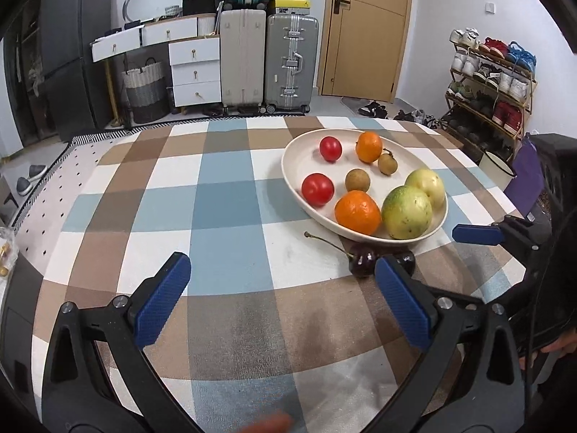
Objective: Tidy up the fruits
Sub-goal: 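Move the right tool down to the dark cherries and grasp one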
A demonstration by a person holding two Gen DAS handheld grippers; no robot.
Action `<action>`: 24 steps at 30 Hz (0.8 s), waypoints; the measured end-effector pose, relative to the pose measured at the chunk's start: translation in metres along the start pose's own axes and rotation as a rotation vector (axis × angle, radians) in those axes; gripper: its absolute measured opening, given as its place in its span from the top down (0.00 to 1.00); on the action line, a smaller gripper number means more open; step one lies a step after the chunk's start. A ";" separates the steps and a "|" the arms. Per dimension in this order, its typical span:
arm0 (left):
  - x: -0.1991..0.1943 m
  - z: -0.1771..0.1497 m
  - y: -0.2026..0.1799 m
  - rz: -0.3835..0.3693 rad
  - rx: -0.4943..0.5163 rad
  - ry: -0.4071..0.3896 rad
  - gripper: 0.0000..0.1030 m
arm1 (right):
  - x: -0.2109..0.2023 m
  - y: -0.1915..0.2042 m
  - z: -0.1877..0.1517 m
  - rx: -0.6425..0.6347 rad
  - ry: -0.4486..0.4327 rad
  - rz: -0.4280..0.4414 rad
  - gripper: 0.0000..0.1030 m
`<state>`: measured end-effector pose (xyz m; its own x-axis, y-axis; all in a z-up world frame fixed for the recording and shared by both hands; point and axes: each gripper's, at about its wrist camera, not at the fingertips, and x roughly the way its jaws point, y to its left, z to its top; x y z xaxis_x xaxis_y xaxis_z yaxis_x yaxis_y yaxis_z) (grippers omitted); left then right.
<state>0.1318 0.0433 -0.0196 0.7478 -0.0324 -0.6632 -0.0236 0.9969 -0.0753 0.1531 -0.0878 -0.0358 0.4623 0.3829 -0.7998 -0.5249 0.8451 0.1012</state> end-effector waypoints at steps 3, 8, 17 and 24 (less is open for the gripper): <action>0.001 -0.001 -0.001 -0.014 0.021 0.004 0.01 | 0.004 0.008 -0.001 -0.034 0.006 -0.023 0.02; 0.003 -0.003 -0.006 -0.015 0.046 0.007 0.01 | 0.011 0.015 0.001 -0.062 0.018 -0.075 0.10; 0.007 -0.004 -0.001 0.003 0.024 0.016 0.01 | 0.017 0.018 0.004 -0.066 0.026 -0.057 0.33; 0.009 -0.004 -0.001 0.006 0.024 0.022 0.01 | 0.016 0.019 0.004 -0.070 0.020 -0.040 0.45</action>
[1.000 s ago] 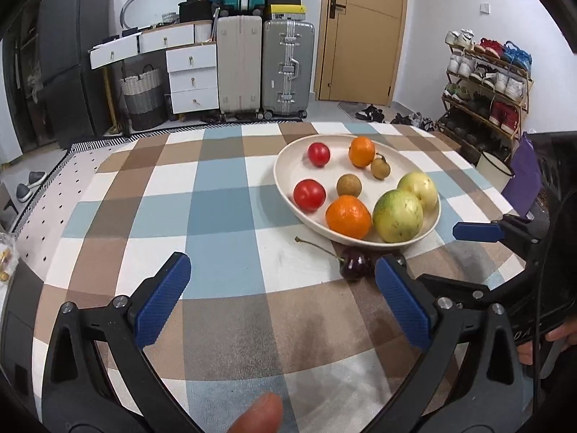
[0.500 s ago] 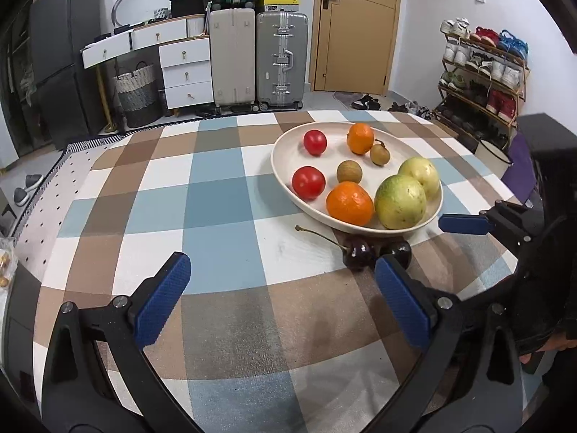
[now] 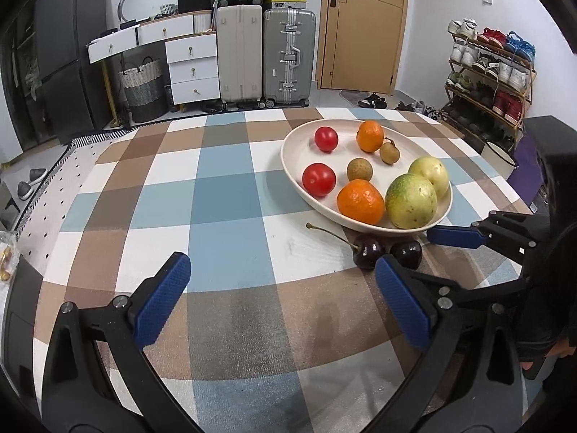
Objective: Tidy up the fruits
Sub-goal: 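Move the right tool down to the dark cherries and grasp one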
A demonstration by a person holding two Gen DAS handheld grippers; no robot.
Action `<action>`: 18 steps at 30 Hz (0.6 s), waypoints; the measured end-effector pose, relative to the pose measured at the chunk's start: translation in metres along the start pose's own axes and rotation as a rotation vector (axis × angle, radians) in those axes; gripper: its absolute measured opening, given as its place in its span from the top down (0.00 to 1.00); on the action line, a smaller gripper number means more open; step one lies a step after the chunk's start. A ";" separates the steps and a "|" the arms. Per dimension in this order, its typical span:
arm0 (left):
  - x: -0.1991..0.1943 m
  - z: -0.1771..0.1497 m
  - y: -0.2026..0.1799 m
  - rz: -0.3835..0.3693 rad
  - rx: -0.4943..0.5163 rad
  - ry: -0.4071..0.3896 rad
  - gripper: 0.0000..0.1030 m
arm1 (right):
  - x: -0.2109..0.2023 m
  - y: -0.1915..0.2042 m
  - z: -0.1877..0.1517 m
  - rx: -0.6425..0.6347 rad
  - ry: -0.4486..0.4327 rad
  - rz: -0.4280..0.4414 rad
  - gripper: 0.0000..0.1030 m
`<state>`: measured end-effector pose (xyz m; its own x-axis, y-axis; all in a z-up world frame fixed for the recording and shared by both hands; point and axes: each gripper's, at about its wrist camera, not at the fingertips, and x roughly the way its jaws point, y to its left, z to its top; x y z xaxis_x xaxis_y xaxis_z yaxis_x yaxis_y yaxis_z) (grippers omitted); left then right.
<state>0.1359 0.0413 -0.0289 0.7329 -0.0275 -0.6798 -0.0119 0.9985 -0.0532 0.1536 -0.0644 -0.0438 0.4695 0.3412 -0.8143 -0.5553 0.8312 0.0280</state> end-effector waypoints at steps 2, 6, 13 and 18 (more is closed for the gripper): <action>0.000 0.000 0.000 -0.001 -0.002 0.001 0.01 | -0.002 0.000 -0.001 0.002 -0.004 0.016 0.54; 0.000 -0.001 0.001 0.001 -0.004 0.001 0.01 | -0.005 0.001 -0.003 -0.001 -0.012 0.054 0.65; 0.001 -0.001 0.002 0.002 -0.011 0.006 0.01 | -0.009 -0.001 -0.008 0.003 -0.019 0.091 0.75; 0.001 -0.001 0.003 0.002 -0.017 0.009 0.01 | -0.010 -0.005 -0.011 0.013 -0.018 0.105 0.75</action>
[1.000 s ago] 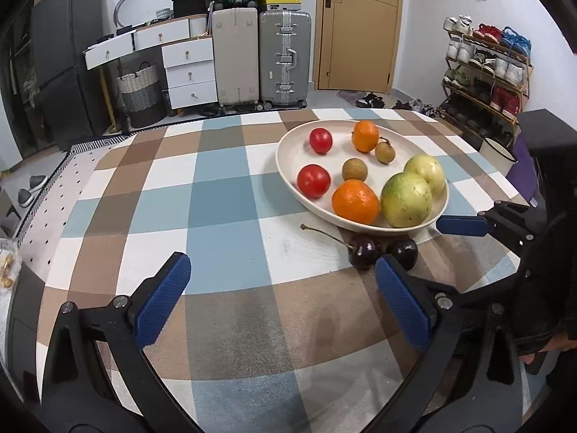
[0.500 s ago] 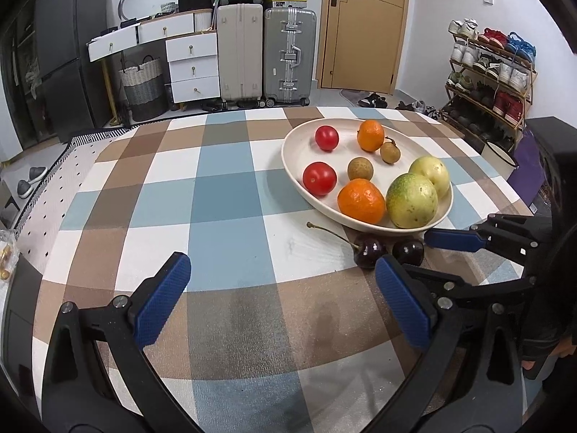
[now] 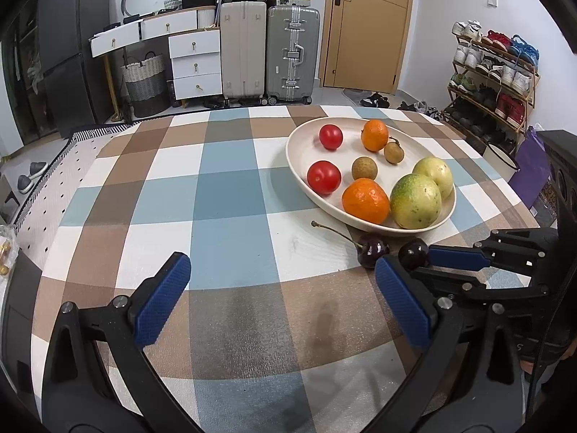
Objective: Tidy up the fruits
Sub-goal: 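Move the right tool down to the dark cherries and grasp one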
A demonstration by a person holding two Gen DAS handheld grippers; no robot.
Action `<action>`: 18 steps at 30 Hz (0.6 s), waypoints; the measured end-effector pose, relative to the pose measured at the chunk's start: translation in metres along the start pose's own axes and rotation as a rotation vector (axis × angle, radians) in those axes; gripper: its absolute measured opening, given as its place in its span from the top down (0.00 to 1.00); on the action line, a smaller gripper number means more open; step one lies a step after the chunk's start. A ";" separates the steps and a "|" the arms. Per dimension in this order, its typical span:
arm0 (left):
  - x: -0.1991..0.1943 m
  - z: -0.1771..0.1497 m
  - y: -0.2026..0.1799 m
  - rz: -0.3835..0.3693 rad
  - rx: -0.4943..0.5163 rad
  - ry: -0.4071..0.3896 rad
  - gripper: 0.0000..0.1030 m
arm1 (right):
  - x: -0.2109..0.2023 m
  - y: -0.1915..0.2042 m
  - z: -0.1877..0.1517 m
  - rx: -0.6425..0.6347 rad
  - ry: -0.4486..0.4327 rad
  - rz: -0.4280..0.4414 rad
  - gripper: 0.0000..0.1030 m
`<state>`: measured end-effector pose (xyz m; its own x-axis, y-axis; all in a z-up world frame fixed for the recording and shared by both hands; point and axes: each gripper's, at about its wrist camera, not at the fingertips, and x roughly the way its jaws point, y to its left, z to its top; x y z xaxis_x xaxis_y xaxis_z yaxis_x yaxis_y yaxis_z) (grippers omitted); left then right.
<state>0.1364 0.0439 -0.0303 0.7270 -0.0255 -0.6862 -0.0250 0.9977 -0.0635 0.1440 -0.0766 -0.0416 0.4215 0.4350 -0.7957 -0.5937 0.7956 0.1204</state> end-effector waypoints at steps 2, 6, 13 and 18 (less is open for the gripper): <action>0.001 0.000 0.001 0.001 -0.003 0.002 0.01 | -0.002 -0.002 -0.001 0.005 -0.002 0.005 0.75; 0.002 0.001 0.003 0.000 -0.014 0.007 0.01 | -0.005 -0.004 -0.003 0.002 -0.005 0.009 0.75; 0.005 0.000 0.003 -0.006 -0.015 0.022 0.01 | -0.009 -0.006 -0.005 -0.003 -0.005 0.019 0.76; 0.009 -0.001 0.001 -0.027 -0.013 0.046 0.01 | -0.017 -0.013 -0.007 0.009 -0.021 0.026 0.76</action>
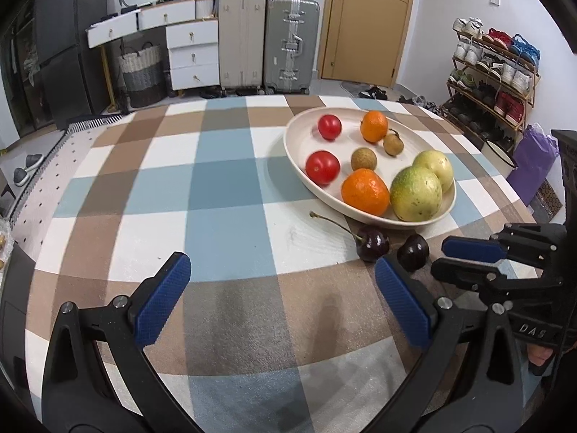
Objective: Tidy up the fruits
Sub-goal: 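Move the right tool down to the dark cherries and grasp one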
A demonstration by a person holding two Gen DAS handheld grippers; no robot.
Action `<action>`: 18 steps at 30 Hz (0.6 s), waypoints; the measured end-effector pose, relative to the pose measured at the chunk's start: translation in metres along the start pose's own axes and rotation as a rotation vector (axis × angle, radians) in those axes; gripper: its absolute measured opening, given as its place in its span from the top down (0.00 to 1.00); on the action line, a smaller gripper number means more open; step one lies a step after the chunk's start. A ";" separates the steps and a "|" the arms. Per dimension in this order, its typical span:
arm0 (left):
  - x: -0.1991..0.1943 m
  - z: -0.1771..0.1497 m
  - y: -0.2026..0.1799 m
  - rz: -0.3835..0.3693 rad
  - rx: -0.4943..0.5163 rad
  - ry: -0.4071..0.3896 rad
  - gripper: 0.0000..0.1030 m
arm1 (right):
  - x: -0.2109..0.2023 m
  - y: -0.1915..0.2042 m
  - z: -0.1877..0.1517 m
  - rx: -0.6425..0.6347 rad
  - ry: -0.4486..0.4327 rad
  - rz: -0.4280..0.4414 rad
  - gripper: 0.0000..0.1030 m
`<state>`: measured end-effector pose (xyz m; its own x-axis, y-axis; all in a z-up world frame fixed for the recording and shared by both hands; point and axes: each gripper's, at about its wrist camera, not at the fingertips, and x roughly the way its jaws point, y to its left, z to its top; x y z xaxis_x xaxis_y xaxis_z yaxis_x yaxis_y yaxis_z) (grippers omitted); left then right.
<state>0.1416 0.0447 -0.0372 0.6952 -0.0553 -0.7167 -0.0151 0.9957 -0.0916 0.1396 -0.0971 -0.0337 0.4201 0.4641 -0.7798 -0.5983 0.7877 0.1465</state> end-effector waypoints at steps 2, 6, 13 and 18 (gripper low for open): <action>0.001 -0.001 -0.002 -0.005 0.002 0.004 0.01 | -0.005 -0.003 -0.005 0.007 -0.006 0.005 0.76; 0.003 -0.001 -0.007 -0.040 0.007 0.023 0.01 | -0.014 -0.012 -0.013 0.031 -0.018 0.010 0.76; 0.006 0.002 -0.017 -0.110 0.001 0.038 0.01 | -0.026 -0.022 -0.012 0.066 -0.052 -0.004 0.75; 0.014 0.005 -0.024 -0.066 0.037 0.062 0.04 | -0.025 -0.014 -0.008 0.050 -0.064 0.013 0.73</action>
<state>0.1548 0.0203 -0.0416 0.6483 -0.1246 -0.7511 0.0568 0.9917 -0.1155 0.1322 -0.1227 -0.0208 0.4557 0.4983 -0.7376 -0.5703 0.7997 0.1879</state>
